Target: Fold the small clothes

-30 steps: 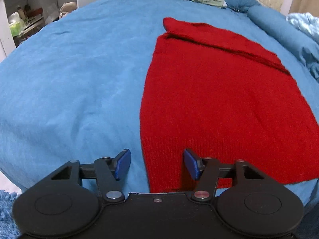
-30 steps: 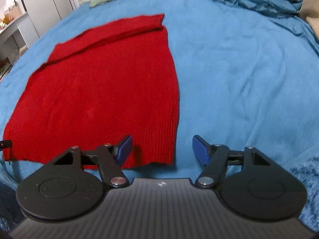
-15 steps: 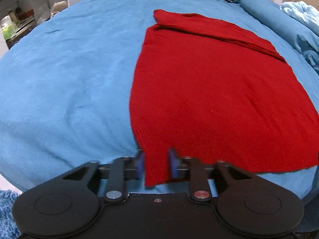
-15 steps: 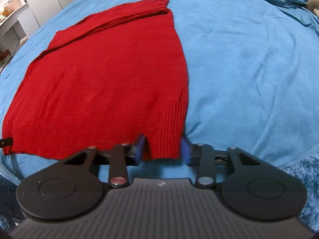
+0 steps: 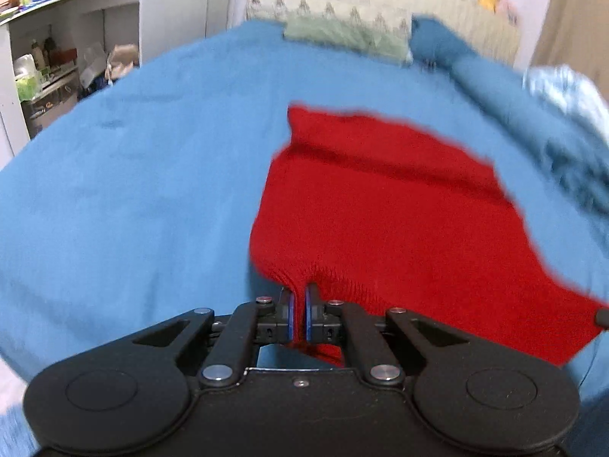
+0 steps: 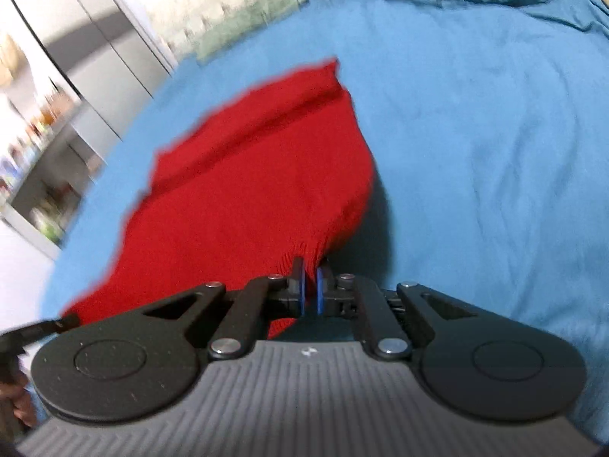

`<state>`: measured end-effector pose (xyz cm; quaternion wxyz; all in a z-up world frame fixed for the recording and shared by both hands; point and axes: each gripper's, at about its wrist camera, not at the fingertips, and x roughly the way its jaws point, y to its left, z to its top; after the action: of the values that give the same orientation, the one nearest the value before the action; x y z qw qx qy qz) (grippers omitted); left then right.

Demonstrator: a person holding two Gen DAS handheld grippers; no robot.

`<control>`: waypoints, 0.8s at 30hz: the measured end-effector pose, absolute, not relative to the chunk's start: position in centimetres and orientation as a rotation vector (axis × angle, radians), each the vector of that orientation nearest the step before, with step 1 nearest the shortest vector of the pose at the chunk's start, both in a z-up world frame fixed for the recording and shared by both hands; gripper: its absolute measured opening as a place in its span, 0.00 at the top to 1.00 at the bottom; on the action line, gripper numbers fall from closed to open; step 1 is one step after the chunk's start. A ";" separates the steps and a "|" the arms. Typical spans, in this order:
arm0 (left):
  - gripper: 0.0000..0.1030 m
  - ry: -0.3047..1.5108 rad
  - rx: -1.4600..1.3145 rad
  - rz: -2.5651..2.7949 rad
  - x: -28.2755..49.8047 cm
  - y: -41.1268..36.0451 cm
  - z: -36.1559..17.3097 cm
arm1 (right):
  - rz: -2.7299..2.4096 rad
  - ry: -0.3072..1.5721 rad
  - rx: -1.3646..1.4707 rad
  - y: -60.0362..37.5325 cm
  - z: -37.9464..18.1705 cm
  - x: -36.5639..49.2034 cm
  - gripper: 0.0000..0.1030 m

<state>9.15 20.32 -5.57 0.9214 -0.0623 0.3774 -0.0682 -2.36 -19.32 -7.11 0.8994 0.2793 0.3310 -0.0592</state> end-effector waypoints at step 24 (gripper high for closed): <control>0.93 0.687 -0.080 -0.021 49.2 11.9 -8.8 | -0.191 0.567 0.550 -30.5 -8.4 39.5 0.80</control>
<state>49.24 11.87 -8.83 0.9408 -0.0390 0.3366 -0.0102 39.55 -30.50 -8.42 0.9185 0.2675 0.2760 -0.0930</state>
